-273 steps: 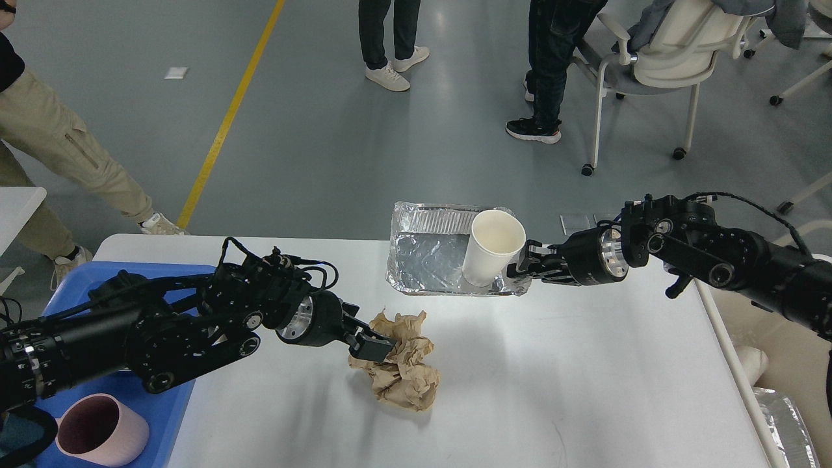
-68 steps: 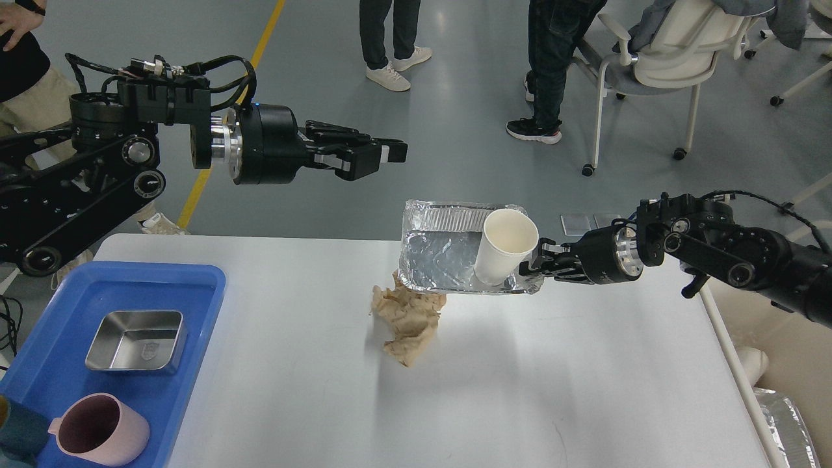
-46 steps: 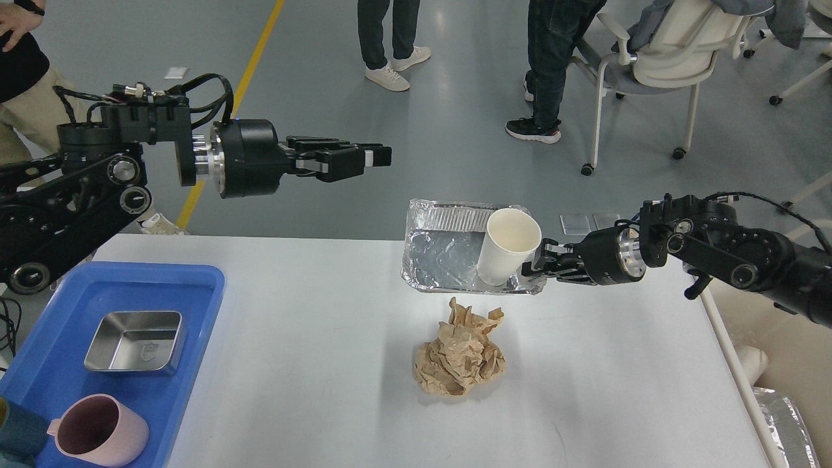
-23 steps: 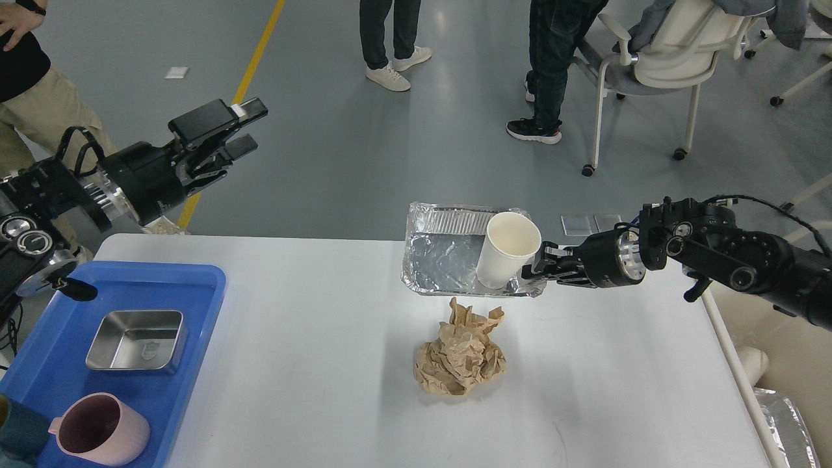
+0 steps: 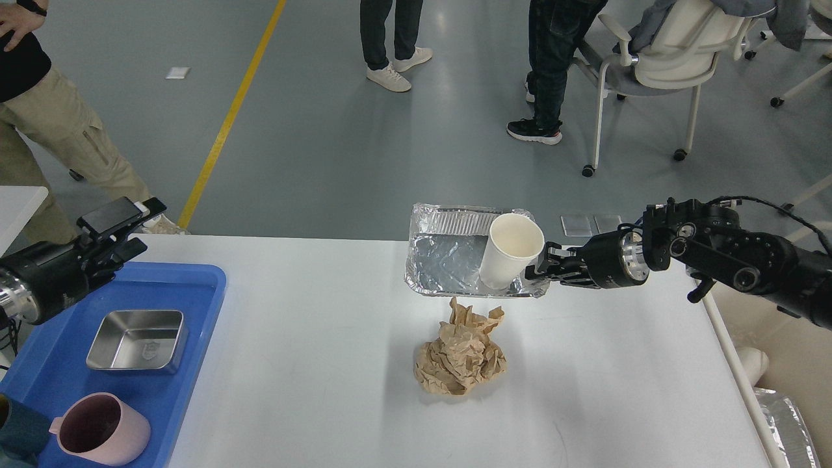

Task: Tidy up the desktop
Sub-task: 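Withdraw the open left gripper back over the blue tray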

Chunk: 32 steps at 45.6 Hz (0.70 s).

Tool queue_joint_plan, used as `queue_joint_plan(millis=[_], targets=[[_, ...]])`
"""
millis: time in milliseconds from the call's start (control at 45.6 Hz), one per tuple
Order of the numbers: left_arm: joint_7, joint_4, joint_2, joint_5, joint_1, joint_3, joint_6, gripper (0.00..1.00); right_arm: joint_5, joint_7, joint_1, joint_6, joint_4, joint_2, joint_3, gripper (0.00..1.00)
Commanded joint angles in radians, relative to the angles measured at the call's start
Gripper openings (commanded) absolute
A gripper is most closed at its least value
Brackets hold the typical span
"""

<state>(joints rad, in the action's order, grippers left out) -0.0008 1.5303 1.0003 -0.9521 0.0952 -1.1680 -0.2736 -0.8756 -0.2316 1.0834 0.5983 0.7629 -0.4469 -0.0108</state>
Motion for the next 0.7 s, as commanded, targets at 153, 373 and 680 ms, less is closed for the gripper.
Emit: queue_joint_plan(millis=[153,373,680], targets=[[-0.008,0.053,0.345,0.272,-0.135,-0.009,0.002,0.94,0.0,0.0,-0.004,0.0,-0.001,-0.001,0.0,0.0],[-0.019,0.056,0.572,0.441,-0.135,-0.001,-0.013,0.95,0.0,0.0,-0.004,0.0,0.0,-0.001,0.0,0.0],[-0.067,0.053,0.546,0.458,-0.134,0.002,-0.027,0.97,0.0,0.0,-0.002,0.0,0.001,-0.001,0.0,0.0]])
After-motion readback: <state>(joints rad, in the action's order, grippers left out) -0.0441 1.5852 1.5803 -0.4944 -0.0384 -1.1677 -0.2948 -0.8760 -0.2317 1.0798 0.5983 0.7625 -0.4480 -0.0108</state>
